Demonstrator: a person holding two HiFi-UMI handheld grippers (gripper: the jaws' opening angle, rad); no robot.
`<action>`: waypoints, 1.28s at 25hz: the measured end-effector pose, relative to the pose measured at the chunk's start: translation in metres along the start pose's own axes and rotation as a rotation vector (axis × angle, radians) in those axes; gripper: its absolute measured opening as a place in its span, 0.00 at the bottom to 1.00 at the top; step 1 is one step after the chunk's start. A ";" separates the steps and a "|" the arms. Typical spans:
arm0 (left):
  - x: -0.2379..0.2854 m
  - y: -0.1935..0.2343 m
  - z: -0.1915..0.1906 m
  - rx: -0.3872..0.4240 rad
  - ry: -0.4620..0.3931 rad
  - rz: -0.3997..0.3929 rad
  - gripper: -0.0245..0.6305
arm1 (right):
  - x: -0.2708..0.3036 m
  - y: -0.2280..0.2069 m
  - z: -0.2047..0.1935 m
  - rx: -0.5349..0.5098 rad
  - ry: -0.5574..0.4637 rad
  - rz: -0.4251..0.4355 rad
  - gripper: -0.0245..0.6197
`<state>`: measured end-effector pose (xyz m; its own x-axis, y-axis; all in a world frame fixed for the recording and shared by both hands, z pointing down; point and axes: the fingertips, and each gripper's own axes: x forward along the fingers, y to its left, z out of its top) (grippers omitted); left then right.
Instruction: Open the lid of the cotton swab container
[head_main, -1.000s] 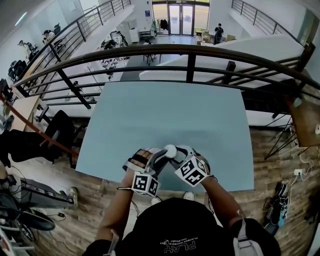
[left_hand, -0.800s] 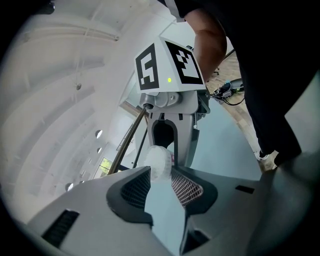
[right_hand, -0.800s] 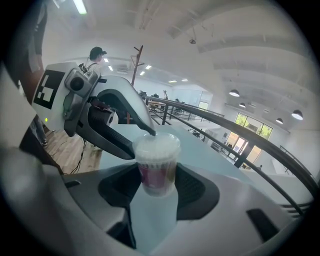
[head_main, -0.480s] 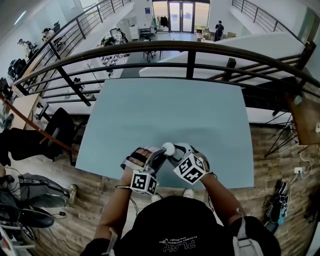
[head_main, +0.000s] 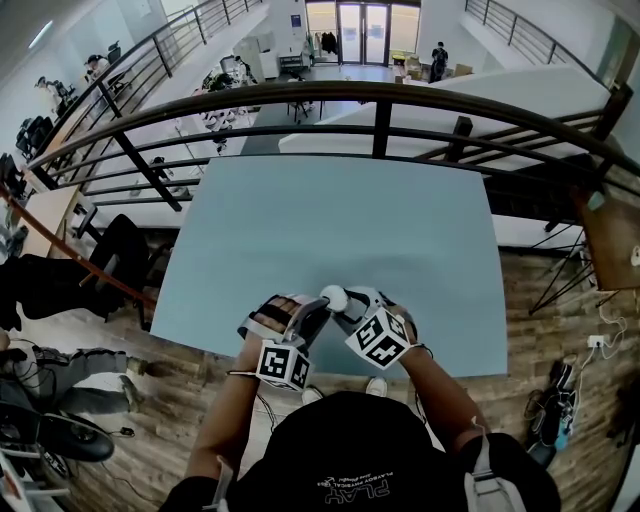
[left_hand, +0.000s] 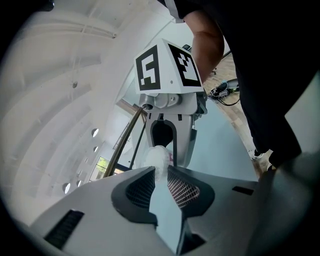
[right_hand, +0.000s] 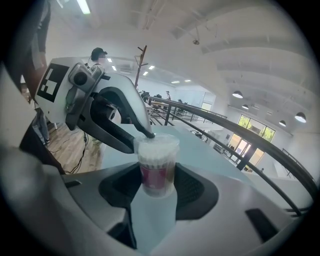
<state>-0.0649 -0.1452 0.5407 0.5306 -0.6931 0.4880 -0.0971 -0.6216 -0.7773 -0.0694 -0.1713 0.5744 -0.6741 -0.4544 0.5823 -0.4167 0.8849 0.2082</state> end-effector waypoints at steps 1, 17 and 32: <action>0.000 0.000 0.000 0.001 0.000 0.000 0.17 | 0.000 0.000 0.001 -0.001 -0.002 0.001 0.37; -0.002 0.000 -0.004 0.023 0.003 -0.017 0.20 | 0.003 0.001 0.000 0.001 -0.017 0.016 0.37; -0.007 0.004 -0.005 -0.007 0.000 0.063 0.21 | 0.007 0.005 0.001 0.127 -0.039 0.064 0.38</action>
<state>-0.0731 -0.1441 0.5361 0.5231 -0.7310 0.4382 -0.1366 -0.5794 -0.8035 -0.0766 -0.1704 0.5786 -0.7238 -0.4036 0.5596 -0.4443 0.8932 0.0694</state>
